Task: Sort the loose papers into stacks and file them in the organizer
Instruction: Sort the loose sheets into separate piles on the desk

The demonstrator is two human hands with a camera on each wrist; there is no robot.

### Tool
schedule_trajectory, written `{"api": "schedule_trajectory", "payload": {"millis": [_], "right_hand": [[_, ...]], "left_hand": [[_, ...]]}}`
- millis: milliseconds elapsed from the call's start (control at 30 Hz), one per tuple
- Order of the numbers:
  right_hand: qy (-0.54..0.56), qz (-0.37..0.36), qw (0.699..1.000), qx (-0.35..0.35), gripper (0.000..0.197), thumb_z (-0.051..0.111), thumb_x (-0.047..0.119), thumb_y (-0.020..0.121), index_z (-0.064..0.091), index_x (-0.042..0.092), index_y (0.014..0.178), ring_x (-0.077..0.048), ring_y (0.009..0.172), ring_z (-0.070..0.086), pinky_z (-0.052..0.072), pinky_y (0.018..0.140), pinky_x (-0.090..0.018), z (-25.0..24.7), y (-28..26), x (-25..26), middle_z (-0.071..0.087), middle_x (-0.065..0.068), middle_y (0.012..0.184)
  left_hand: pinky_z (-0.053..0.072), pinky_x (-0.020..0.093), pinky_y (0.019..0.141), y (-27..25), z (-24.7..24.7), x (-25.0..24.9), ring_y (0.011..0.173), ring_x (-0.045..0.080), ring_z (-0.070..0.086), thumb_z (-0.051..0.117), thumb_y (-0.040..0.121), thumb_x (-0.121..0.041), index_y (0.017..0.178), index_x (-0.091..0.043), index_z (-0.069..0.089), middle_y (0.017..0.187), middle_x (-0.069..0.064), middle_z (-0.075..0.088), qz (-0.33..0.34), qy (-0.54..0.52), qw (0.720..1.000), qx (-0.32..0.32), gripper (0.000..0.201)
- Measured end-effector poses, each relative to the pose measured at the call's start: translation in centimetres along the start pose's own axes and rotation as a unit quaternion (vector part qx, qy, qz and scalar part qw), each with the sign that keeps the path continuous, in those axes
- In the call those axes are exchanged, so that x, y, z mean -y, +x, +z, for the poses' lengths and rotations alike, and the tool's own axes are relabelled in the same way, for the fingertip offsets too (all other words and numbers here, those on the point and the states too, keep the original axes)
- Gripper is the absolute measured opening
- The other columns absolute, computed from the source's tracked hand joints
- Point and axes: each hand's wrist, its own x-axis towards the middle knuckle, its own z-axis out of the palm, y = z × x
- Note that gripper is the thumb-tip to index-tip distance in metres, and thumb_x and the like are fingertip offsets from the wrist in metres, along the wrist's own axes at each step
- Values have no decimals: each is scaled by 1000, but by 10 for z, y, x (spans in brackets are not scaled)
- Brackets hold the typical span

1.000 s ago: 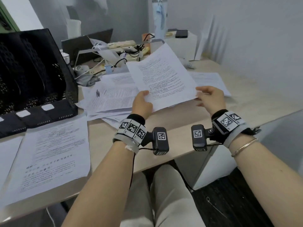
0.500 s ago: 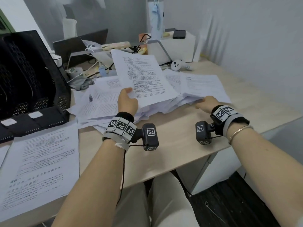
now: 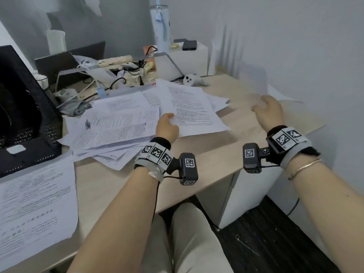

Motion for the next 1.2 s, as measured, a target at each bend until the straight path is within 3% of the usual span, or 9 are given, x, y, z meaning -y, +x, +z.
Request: {"api": "schedule_trajectory", "payload": {"millis": [233, 433, 567, 700, 767, 933, 1033, 1133, 1200], "right_hand": [[7, -10, 1000, 10, 52, 53, 11, 92, 39, 2, 141, -19, 142, 26, 18, 115, -27, -31, -14, -16, 28, -9, 154], [11, -11, 999, 35, 52, 53, 9, 91, 39, 5, 142, -21, 140, 28, 20, 116, -33, -43, -25, -26, 27, -6, 154], [12, -6, 999, 53, 52, 54, 10, 91, 40, 7, 141, -22, 139, 31, 23, 116, -36, -46, -31, -32, 30, -6, 153], [12, -14, 997, 71, 50, 55, 9, 90, 43, 7, 139, -21, 138, 33, 24, 115, -33, -47, -33, -32, 34, -6, 151], [19, -21, 996, 84, 48, 55, 8, 90, 46, 7, 137, -21, 137, 35, 25, 113, -31, -44, -34, -28, 37, -6, 149], [38, -48, 991, 119, 42, 55, 7, 91, 52, 6, 132, -18, 132, 42, 28, 104, -20, -31, -42, -12, 49, -6, 140], [20, -78, 985, 153, 38, 55, 8, 91, 56, 6, 129, -17, 130, 44, 27, 105, -19, -18, -46, -3, 50, -4, 139], [-4, -113, 977, 181, 36, 55, 8, 90, 58, 5, 126, -16, 130, 45, 27, 109, -22, -4, -51, 5, 51, -4, 139], [-18, -136, 972, 192, 36, 55, 6, 89, 59, 5, 125, -16, 130, 45, 28, 109, -22, 3, -54, 10, 51, -4, 139]], "left_hand": [[36, 32, 106, -19, 52, -23, 129, 28, 41, 38, 90, 3, 141, -9, 36, 144, 12, 38, -21, -8, 996, 88, 53], [51, 45, 93, -39, 90, -35, 120, 34, 49, 42, 89, 8, 142, -5, 30, 139, 15, 38, -57, -81, 979, 176, 56], [52, 42, 93, -44, 101, -30, 111, 29, 56, 56, 87, -2, 142, -11, 31, 134, 14, 46, -59, -51, 972, 220, 61], [43, 39, 101, -39, 90, -20, 121, 25, 47, 61, 86, -38, 127, -20, 52, 139, 7, 43, -20, 91, 975, 203, 46], [35, 39, 107, -34, 80, -20, 126, 26, 44, 53, 90, -46, 129, -19, 50, 140, 8, 45, 16, 119, 977, 175, 48], [44, 38, 96, -31, 49, -43, 100, 19, 58, 33, 100, -39, 145, -24, 23, 129, 10, 53, 74, -71, 985, 135, 48], [49, 39, 90, -31, 31, -55, 100, 23, 60, 27, 101, -44, 148, -32, 16, 121, 12, 55, 75, -122, 980, 140, 50], [53, 36, 81, -29, 17, -63, 94, 23, 63, 23, 99, -52, 145, -34, 26, 117, 12, 59, 50, -130, 982, 128, 49], [53, 35, 78, -25, 9, -62, 95, 24, 63, 19, 98, -56, 137, -26, 42, 116, 14, 61, 27, -125, 984, 122, 54]]}}
